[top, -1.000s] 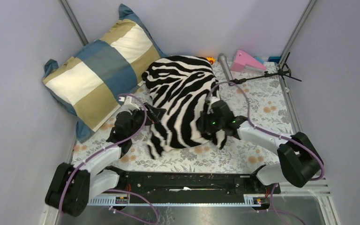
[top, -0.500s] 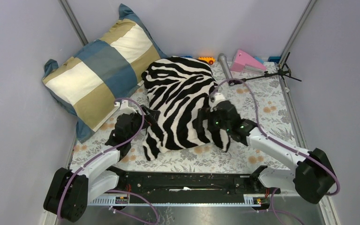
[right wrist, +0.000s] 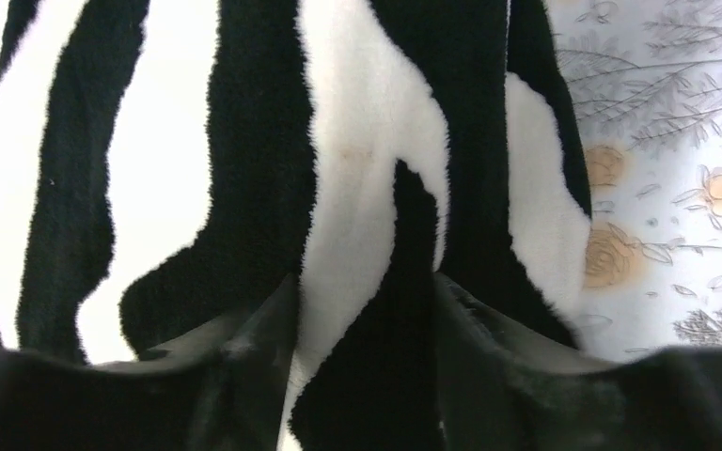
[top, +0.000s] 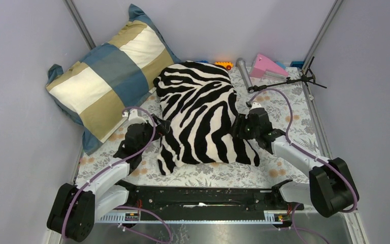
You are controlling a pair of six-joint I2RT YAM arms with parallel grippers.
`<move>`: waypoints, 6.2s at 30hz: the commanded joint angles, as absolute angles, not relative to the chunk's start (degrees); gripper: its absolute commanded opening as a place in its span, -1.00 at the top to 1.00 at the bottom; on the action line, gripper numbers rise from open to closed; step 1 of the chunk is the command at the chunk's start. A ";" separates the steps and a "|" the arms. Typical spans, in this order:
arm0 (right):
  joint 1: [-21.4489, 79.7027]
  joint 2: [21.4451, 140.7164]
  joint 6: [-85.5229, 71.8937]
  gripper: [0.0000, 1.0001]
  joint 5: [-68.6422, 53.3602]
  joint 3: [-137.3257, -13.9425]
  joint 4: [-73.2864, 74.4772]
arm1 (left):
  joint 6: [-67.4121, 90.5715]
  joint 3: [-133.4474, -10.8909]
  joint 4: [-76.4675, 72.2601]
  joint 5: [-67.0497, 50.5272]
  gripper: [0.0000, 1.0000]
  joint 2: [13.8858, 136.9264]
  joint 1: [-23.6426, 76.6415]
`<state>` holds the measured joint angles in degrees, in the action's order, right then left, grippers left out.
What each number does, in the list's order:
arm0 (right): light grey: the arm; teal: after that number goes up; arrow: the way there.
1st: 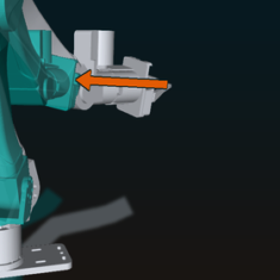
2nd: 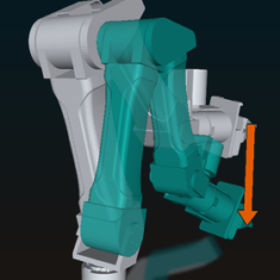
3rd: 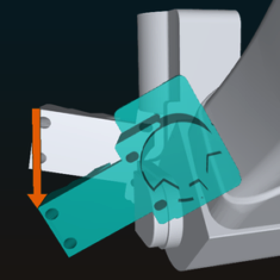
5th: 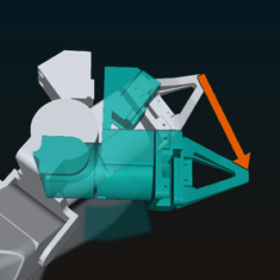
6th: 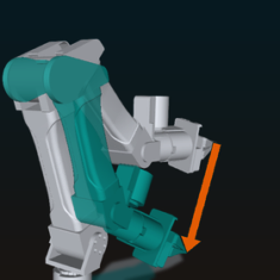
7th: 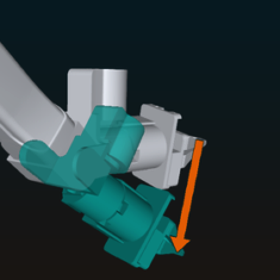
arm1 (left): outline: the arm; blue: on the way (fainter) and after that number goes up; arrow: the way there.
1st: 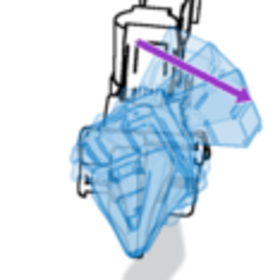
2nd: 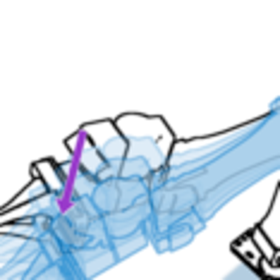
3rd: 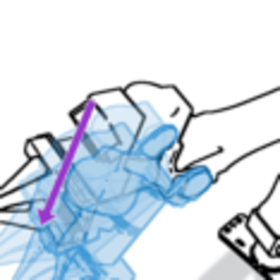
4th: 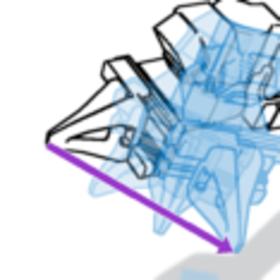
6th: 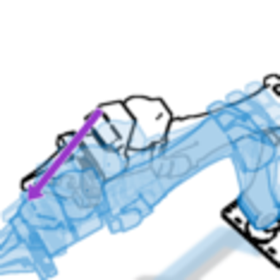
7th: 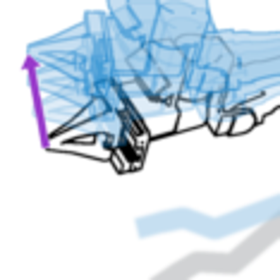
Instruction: Remove the pillowcase from the pillow
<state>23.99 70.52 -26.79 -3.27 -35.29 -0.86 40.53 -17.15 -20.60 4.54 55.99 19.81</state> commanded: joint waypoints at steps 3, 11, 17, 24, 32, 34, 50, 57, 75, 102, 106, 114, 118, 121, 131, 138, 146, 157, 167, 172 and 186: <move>25.08 73.69 -24.43 0.54 -26.29 -38.35 -4.55 | 38.36 -21.09 -19.64 4.78 -0.66 53.83 21.56; 43.54 73.93 -17.06 0.52 -35.16 -46.12 -1.81 | 35.95 -28.68 -5.47 25.84 -0.66 49.00 46.13; 43.90 68.75 -17.46 -0.62 -17.89 -45.00 -0.53 | 36.21 -33.67 4.06 36.16 -0.69 50.54 58.02; 43.36 61.84 -23.14 -0.97 2.04 -41.23 7.32 | 49.10 -33.09 17.50 42.59 -0.94 47.08 58.14; 43.26 64.20 -33.69 -0.99 -4.83 -30.63 -3.44 | 57.30 -29.55 27.77 39.37 -0.98 34.48 52.79; 43.39 66.22 -34.98 -0.99 -3.48 -30.67 -4.49 | 57.53 -29.65 29.20 37.20 -0.98 32.67 52.31; 26.12 77.01 -41.31 -0.99 -4.57 -40.15 -16.96 | 64.52 -30.06 36.36 29.11 -0.98 32.34 52.29; 23.77 91.19 -43.22 -0.93 -9.69 -49.56 -17.11 | 63.73 -29.88 35.99 28.99 -0.98 35.44 52.17; 19.57 81.19 -43.74 1.00 -7.14 -47.49 -10.15 | 53.43 -35.81 33.10 22.80 -0.98 38.14 51.92; 41.66 97.03 -26.56 -0.43 -9.46 -110.24 29.05 | 58.15 -44.61 37.64 28.81 -0.98 42.24 51.78; 41.60 92.18 -25.66 -0.84 -6.96 -101.91 24.33 | 60.82 -45.22 43.42 34.81 -0.98 37.52 51.80; 41.53 75.84 -20.57 -0.99 8.11 -75.50 13.86 | 63.23 -43.43 45.44 40.12 -0.98 30.72 51.83; 41.52 72.92 -21.27 -0.99 14.18 -66.15 15.02 | 60.27 -43.34 43.22 37.94 -0.98 33.75 51.83; 41.52 71.40 -22.99 -0.99 21.63 -59.60 15.28 | 56.81 -43.01 39.38 32.45 -0.98 37.65 51.83; 29.92 68.61 -31.55 -0.99 14.55 -44.18 12.45 | 52.01 -38.61 25.32 7.68 -0.95 49.66 51.81; 25.88 69.74 -29.17 -0.99 1.07 -39.35 7.74 | 54.64 -28.69 10.87 -11.01 -0.95 52.59 43.40; 37.76 72.53 -28.68 -0.99 -17.04 -36.55 -2.65 | 51.12 -26.30 15.23 -4.62 -0.95 54.97 23.87; 50.62 74.17 -26.71 -0.99 -18.08 -44.42 -6.03 | 50.52 -39.00 33.43 11.67 -0.98 43.66 23.64; 25.71 73.43 -29.14 -0.99 -19.46 -50.66 0.65 | 62.77 -33.10 45.56 6.51 -0.95 34.98 23.64; 23.04 82.64 -26.62 -0.99 -14.33 -60.48 3.83 | 66.89 -30.44 48.21 6.56 -0.95 33.54 23.64; 24.26 102.77 -11.78 -0.50 -5.94 -79.40 17.22 | 68.11 -24.32 34.82 1.55 -0.94 43.29 23.64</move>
